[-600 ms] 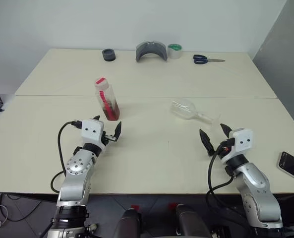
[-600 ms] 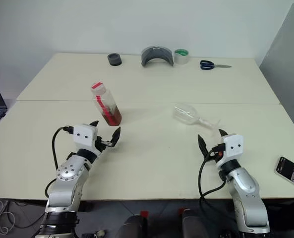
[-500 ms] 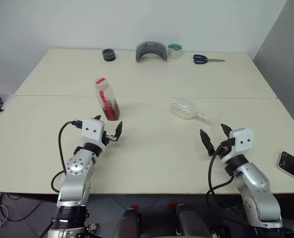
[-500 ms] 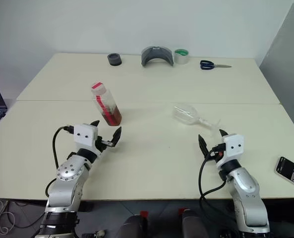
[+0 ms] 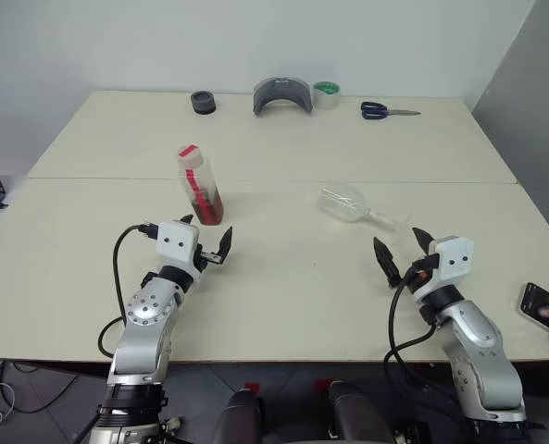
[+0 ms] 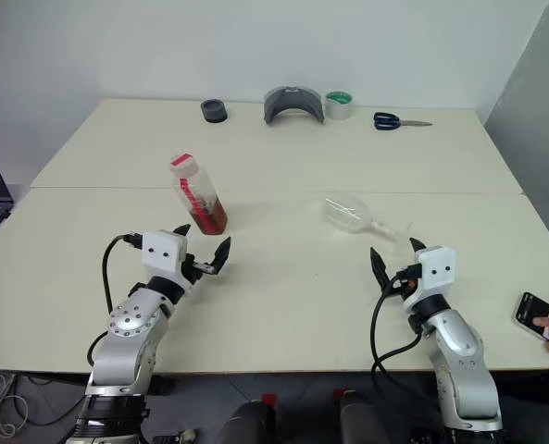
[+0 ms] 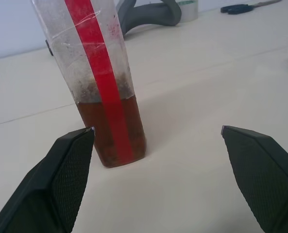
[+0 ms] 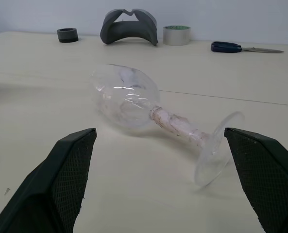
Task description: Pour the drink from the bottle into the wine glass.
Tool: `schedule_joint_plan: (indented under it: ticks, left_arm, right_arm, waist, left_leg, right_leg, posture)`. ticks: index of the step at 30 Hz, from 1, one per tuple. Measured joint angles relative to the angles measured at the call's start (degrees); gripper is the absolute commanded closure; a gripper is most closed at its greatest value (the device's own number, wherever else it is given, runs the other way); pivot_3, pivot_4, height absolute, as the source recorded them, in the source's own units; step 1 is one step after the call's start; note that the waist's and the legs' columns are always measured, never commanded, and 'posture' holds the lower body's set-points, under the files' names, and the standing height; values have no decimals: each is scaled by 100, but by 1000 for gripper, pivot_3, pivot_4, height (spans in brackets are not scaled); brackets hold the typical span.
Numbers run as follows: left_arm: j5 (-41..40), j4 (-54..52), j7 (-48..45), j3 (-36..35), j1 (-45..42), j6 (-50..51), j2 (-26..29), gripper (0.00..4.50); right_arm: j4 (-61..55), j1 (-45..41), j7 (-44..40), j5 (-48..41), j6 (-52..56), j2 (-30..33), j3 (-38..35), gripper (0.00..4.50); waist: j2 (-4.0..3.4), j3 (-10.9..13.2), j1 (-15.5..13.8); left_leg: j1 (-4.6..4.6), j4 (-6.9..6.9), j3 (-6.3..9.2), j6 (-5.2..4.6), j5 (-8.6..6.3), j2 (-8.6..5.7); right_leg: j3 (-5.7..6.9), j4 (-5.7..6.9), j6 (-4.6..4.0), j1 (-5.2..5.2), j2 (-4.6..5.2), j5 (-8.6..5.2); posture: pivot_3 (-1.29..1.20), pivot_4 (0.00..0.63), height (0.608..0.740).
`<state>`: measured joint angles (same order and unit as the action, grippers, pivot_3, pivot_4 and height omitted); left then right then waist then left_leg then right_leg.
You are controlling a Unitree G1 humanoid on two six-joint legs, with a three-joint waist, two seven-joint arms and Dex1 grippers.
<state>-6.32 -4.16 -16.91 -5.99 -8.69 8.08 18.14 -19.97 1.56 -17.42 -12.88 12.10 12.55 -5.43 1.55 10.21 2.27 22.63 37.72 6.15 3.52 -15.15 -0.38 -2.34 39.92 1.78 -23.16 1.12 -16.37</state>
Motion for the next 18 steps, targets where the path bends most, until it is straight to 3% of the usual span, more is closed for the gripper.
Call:
schedule_joint_plan:
  ticks: [13,18]
  left_arm:
    - [-71,0,2,-62,-1,32,-31,18]
    - [-93,0,166,-136,-32,112,-97,18]
  right_arm:
    - [3,3,-145,6,-41,87,15,0]
    - [-223,-1,-872,-223,74,590,391,0]
  waist:
    - [0,0,0]
    - [0,0,0]
  left_leg:
    - [0,0,0,0,0,0]
    - [0,0,2,0,0,0]
  right_leg:
    - [0,0,0,0,0,0]
    - [3,-1,0,0,0,0]
  posture:
    - [0,150,740]
    - [0,150,740]
